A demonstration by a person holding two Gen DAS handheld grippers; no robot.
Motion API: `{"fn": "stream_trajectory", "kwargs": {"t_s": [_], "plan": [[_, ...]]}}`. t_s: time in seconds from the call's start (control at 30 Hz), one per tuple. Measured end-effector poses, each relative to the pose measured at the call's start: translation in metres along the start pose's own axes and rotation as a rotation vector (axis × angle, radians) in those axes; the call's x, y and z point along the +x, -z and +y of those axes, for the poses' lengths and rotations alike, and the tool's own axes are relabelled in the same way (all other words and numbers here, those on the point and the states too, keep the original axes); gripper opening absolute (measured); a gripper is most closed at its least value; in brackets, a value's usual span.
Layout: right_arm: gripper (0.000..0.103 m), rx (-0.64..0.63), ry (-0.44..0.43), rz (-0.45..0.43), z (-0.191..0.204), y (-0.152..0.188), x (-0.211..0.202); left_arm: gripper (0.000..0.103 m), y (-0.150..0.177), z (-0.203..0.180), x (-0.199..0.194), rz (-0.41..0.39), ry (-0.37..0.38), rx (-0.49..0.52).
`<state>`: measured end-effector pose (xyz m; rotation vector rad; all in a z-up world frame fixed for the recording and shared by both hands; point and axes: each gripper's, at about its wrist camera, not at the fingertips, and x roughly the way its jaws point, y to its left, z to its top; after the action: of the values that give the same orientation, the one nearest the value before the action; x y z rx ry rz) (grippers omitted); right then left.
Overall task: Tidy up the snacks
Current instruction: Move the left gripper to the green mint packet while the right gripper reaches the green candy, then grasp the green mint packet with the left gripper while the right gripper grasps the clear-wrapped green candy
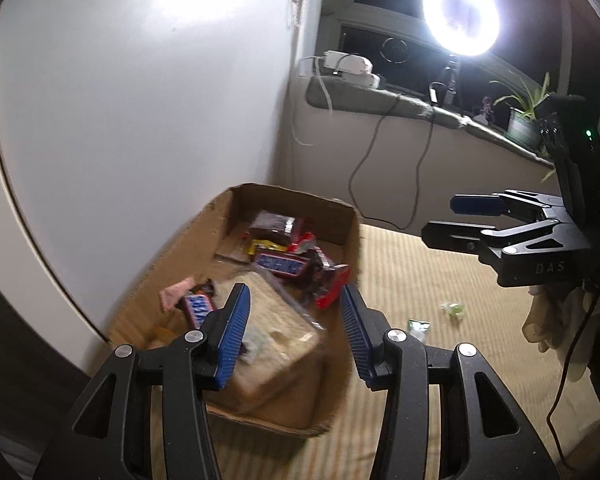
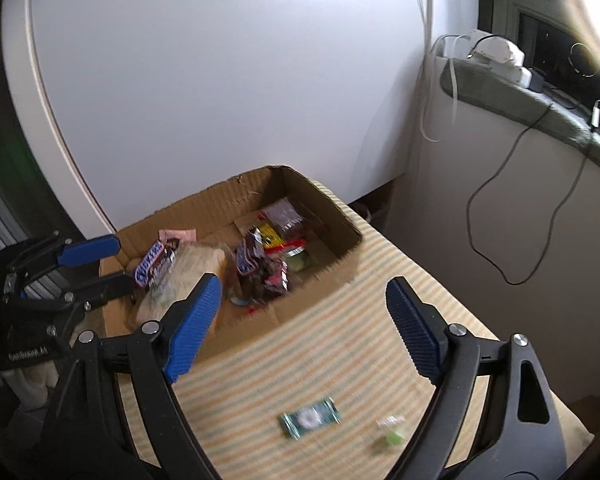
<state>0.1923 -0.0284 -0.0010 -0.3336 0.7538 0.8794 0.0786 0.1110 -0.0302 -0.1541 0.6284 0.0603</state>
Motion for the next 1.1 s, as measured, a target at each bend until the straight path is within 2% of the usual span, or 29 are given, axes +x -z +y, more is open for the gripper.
{"fn": "stream_trajectory", "kwargs": {"t_s": [0.27, 0.43, 0.57, 0.63, 0.8, 0.87, 1.1], "plan": [[0.087, 0.044, 0.039, -0.042, -0.032, 0.035, -0.037, 0.046, 0.014, -0.045, 0.002, 0.032, 0.081, 0.050], [0.087, 0.062, 0.088, -0.003, -0.056, 0.061, -0.047, 0.046, 0.021, -0.073, 0.010, 0.063, 0.125, 0.092], [0.087, 0.056, 0.093, 0.044, -0.065, 0.080, -0.044, 0.045, 0.029, -0.092, 0.022, 0.099, 0.152, 0.112], [0.086, 0.044, 0.095, 0.066, -0.066, 0.089, -0.040, 0.042, 0.033, -0.099, 0.031, 0.126, 0.169, 0.112], [0.077, 0.044, 0.057, 0.118, -0.071, 0.107, -0.024, 0.033, 0.041, -0.109, 0.056, 0.191, 0.181, 0.114], [0.066, 0.042, 0.045, 0.134, -0.072, 0.111, -0.019, 0.031, 0.042, -0.111, 0.064, 0.206, 0.177, 0.116], [0.058, 0.065, -0.005, 0.174, -0.081, 0.120, 0.003, 0.029, 0.043, -0.118, 0.088, 0.245, 0.156, 0.128]]}}
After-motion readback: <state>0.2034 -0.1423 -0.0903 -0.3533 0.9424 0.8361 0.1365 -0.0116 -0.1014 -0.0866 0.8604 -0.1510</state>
